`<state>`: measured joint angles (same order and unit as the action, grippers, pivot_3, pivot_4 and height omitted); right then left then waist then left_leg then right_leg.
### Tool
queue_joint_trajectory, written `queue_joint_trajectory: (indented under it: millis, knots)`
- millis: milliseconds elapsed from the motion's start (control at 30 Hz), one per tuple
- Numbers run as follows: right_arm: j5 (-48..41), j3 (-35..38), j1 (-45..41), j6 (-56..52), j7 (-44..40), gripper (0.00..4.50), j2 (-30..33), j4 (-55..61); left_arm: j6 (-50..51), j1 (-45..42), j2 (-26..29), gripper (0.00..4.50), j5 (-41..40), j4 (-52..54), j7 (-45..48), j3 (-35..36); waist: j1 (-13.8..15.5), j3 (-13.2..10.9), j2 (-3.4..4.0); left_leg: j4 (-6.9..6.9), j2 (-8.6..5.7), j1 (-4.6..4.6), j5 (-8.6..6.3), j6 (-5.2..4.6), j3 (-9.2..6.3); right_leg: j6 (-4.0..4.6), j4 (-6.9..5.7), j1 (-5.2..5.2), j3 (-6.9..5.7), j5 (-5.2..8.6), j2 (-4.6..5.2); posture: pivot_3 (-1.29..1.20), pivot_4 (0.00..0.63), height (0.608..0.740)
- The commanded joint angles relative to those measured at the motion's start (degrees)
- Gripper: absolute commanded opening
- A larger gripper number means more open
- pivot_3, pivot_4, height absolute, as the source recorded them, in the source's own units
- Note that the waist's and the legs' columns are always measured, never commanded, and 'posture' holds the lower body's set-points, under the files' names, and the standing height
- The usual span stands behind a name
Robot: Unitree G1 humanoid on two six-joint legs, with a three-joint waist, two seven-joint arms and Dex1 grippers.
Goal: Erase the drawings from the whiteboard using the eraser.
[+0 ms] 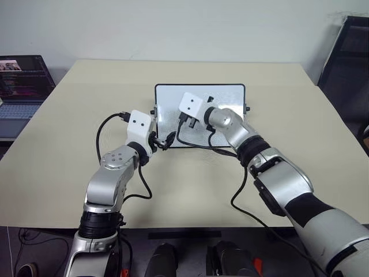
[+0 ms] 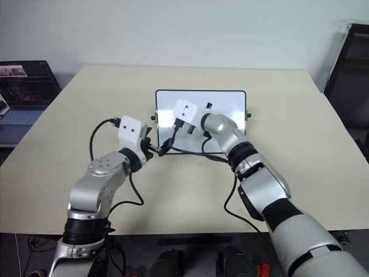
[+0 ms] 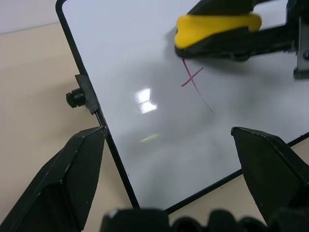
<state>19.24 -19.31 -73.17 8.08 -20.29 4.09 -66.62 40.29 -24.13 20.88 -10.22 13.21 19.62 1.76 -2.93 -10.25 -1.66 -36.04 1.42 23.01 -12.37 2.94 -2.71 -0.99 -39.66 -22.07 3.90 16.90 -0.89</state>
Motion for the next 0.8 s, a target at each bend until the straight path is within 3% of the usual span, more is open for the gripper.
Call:
queue_joint_trajectory:
  millis: [33,233,533,800]
  knots:
    - [0.6,-1.0,1.1,-1.6,-5.6,0.98,0.2,0.0,-0.7,-0.6,0.0,4.5,-0.2,2.0,0.0,-0.1,-0.2,0.0,0.0,0.02,0.0,0.0,0.0,0.0,0.01,0.0,0.01,0.0,0.01,0.0,-0.01,0.0,0.15,0.74]
    - [2.5,-5.0,5.4,-1.8,-16.0,0.98,1.2,4.1,-0.4,-0.6,0.1,4.5,-0.3,2.4,0.0,-0.1,-0.4,0.0,-0.01,0.01,0.01,-0.12,0.0,0.0,0.01,0.0,-0.02,0.09,-0.01,0.0,-0.02,0.0,0.15,0.74]
    - [2.8,-2.0,1.3,1.1,0.6,0.98,1.2,3.3,-0.7,-0.8,0.3,4.5,-0.3,1.8,0.3,0.0,-0.2,0.0,-0.01,-0.04,-0.01,-0.14,0.18,0.08,-0.06,0.0,-0.22,0.07,0.05,0.0,-0.03,0.0,0.15,0.74]
    - [1.8,-2.8,3.4,1.4,-6.4,0.98,-1.3,3.8,-1.1,-0.4,0.4,4.5,-0.1,1.7,0.4,-0.1,-0.5,0.0,-0.01,0.12,0.03,-0.04,0.15,0.1,0.02,0.02,-0.1,-0.07,0.05,0.02,-0.03,0.0,0.15,0.74]
